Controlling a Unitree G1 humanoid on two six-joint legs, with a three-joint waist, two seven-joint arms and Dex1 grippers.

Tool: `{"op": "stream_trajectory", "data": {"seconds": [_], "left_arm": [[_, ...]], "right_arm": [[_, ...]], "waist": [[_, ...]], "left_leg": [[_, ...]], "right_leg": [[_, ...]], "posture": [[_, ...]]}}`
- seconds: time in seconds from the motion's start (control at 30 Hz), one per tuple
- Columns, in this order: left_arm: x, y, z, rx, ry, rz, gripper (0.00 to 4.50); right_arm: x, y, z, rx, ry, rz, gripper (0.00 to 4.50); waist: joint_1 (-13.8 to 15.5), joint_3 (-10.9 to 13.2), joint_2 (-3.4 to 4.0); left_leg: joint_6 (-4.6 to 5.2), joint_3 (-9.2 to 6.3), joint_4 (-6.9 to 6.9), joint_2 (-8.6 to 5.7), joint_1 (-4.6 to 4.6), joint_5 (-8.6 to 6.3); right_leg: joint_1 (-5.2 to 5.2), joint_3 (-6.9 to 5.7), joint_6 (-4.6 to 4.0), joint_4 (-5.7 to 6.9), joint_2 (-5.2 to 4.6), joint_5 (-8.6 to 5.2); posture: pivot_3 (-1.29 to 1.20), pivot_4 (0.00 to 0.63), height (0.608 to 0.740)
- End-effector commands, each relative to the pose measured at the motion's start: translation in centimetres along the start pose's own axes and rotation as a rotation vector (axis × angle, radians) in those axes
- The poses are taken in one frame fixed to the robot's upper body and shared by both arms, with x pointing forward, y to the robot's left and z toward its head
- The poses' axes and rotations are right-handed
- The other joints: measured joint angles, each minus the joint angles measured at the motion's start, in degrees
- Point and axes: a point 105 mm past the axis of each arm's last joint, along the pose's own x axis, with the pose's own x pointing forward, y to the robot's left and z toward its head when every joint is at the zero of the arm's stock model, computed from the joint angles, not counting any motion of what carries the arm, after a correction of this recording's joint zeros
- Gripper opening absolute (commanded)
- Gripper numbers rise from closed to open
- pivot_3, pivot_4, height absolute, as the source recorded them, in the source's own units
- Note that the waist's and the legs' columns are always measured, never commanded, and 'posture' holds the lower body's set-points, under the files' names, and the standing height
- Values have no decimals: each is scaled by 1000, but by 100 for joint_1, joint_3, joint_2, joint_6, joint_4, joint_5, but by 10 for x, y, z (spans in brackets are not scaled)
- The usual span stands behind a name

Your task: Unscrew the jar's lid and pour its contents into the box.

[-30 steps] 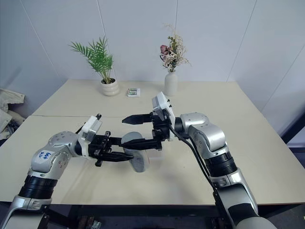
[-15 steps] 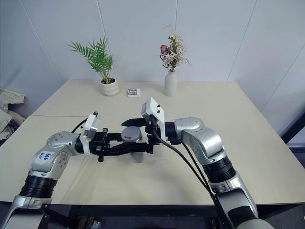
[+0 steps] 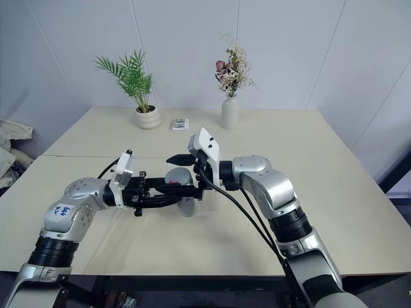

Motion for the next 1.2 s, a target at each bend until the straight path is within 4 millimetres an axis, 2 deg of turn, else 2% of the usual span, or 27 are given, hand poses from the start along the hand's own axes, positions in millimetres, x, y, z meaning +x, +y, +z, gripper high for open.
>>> {"op": "stream_trajectory", "data": {"seconds": [0.03, 0.3, 0.53, 0.67, 0.87, 1.0, 1.1, 1.17, 1.2], "left_arm": [[-3, -2, 7, 43, -12, 2, 1898], [-5, -1, 8, 46, -22, 14, 1898], [-9, 0, 9, 48, -29, 32, 1898], [-10, 1, 9, 48, -30, 39, 1898], [-10, 1, 9, 49, -34, 43, 1898], [-12, 1, 8, 47, -33, 51, 1898], [-14, 1, 8, 46, -30, 58, 1898], [-15, 3, 8, 46, -23, 67, 1898], [-16, 3, 8, 46, -21, 69, 1898]], "right_arm": [[-12, -6, 21, -48, -56, -39, 4483], [-27, -15, 14, -34, -31, -82, 4483], [-50, -27, 6, -30, 7, -151, 4483], [-69, -36, 2, -29, 41, -212, 4483], [-88, -43, 4, -21, 39, -273, 4483], [-110, -52, 0, -10, 59, -347, 4483], [-117, -52, 0, 0, 60, -361, 4483], [-111, -40, 7, 20, 15, -307, 4483], [-101, -31, 9, 29, -7, -259, 4483]], "waist": [[1, 0, 0], [-1, 0, 0], [2, 0, 0], [6, 0, 0], [21, 0, 0], [12, 0, 0], [10, 0, 0], [1, 0, 0], [1, 0, 0]], "left_leg": [[0, 0, 0, 0, 0, 0], [0, 0, 0, 0, 0, 0], [0, 1, 0, -1, 0, 0], [0, 1, 0, 0, 0, 0], [0, 5, 1, 0, 0, 0], [0, 8, 0, 5, 1, -1], [0, 12, 1, 2, 0, -1], [1, 15, 1, 3, 1, -1], [1, 15, 1, 5, 2, -2]], "right_leg": [[0, 0, 0, 0, 0, 0], [0, 0, 0, 0, 0, 0], [0, 0, 0, -2, -1, 0], [0, 0, 0, -1, 0, 0], [0, 3, 0, -4, 0, 0], [0, 4, -2, -2, 4, -1], [1, 8, -1, -5, 1, -1], [0, 11, 0, -4, 2, 0], [0, 11, -1, -3, 4, 0]], "posture": [[0, 150, 740], [0, 150, 740], [0, 150, 740], [0, 150, 740], [0, 150, 740], [0, 150, 740], [0, 150, 740], [0, 150, 740], [0, 150, 740]]}}
